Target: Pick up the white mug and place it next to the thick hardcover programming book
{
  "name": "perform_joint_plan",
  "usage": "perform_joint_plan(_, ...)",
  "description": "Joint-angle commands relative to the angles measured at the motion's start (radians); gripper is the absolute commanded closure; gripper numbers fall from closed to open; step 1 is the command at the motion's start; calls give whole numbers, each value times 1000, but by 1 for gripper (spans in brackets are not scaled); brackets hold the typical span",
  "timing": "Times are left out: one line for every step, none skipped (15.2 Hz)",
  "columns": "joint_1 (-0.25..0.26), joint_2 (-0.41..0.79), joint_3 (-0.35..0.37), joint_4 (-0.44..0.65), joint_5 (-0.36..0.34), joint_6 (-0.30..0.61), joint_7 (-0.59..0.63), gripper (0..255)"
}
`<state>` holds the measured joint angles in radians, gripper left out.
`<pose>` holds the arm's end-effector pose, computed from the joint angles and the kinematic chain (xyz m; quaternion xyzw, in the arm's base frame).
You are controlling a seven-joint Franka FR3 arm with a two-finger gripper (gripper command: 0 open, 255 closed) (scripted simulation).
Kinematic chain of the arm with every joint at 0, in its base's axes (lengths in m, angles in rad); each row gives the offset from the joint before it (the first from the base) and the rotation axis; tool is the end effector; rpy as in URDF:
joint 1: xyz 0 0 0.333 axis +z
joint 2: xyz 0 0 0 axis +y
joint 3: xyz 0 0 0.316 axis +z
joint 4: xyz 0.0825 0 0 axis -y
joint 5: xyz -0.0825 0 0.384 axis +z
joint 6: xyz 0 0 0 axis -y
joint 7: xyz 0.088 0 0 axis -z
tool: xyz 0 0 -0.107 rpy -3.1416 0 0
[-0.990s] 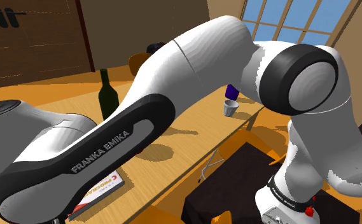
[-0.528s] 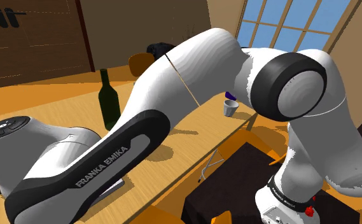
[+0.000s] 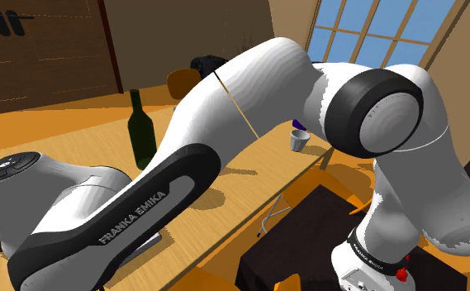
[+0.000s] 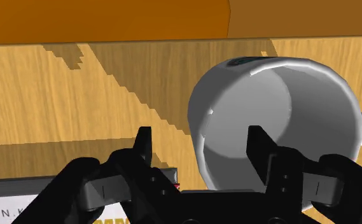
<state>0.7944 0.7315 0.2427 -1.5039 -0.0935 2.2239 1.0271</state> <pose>0.3902 0.5979 0.2445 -0.9990 -0.0029 0.0345 0.0267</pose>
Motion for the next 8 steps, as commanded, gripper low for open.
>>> perform_joint_plan(0, 0, 0, 0, 0, 0, 0, 0)
perform_joint_plan(0, 0, 0, 0, 0, 0, 0, 0)
perform_joint_plan(0, 0, 0, 0, 0, 0, 0, 0)
perform_joint_plan(0, 0, 0, 0, 0, 0, 0, 0)
perform_joint_plan(-4, -20, 3, 3, 4, -22, -2, 0)
perform_joint_plan(-7, -38, 6, 7, 7, -45, -4, 0)
perform_joint_plan(-10, -56, 8, 12, 11, -68, -6, 0)
perform_joint_plan(-12, -70, 10, 18, 14, -87, -8, 0)
